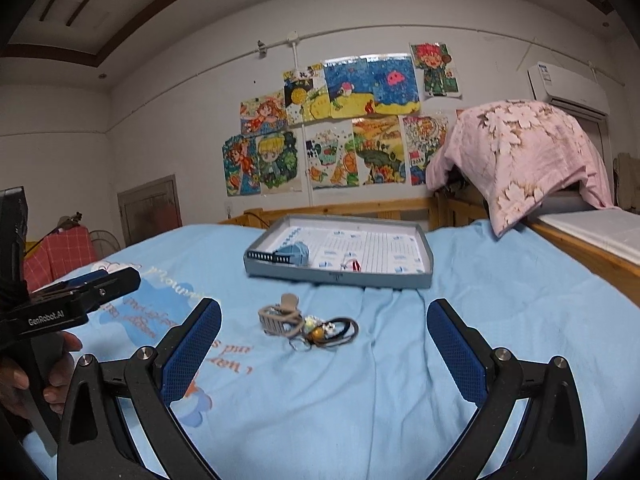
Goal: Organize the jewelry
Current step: 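Lift both open tools out of the tray back toward the pile, then grasp the beige clip keychain with the left tool while the right tool grasps the beaded cord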
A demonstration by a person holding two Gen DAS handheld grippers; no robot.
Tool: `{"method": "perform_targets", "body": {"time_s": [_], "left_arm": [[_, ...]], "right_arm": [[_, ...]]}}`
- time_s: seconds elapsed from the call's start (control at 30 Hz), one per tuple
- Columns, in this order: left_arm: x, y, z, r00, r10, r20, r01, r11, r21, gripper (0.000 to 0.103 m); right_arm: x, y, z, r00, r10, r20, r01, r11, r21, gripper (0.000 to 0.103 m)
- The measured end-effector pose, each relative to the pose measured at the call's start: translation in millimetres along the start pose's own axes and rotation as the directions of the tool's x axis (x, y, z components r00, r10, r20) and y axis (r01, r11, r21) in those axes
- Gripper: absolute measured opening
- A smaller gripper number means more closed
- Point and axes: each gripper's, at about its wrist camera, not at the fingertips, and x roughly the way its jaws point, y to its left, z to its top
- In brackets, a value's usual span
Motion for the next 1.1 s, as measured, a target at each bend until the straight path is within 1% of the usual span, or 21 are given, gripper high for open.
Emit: {"method": "perform_targets", "body": {"time_s": [0.1,0.27,0.4,0.53,0.77,0.93,1.1], "left_arm": [[2.9,0.9,1.5,1.000,-0.005,-0.015,0.005,1.000,-0.009,0.103],[11.7,0.1,9.9,1.000,-0.015,-0.023,0.015,1.000,-0.007,0.103],[20.5,-1.0,17.6,1.000,-0.010,-0.009,0.010,1.000,0.008,0.103],[38.7,3.6,27.9,1.000,0.005,-0.003,-0.005,1.000,0.013,0.103],[81.1,18.0,38.5,0.999,0.033,-0.031,-0.033,0.999,-0.020,0.103],[110.9,19.6,42.5,0.999,0.028,-0.044,-0.029,0.999,-0.028,0.103],[137.1,18.4,40.7,0.998,0.027,-0.058,-0.029,0.999,-0.035,0.103]], "right_arm": [[4.9,-0.8,-0.3,1.000,0.003,-0.017,-0.003,1.000,0.003,0.101],[8.0,3.7,3.8,1.000,0.000,-0.012,0.000,1.000,-0.009,0.101],[16.6,4.9,13.2,1.000,0.004,-0.001,-0.004,1.000,-0.022,0.101],[29.9,2.5,24.2,1.000,0.003,0.008,-0.003,1.000,-0.030,0.101],[62.5,-5.1,43.1,0.999,-0.029,0.031,0.030,0.998,-0.047,0.101],[93.9,-11.1,53.6,0.999,-0.033,0.036,0.035,0.998,-0.043,0.101],[126.2,-18.1,51.8,0.999,-0.040,0.013,0.041,0.998,-0.038,0.101]]}}
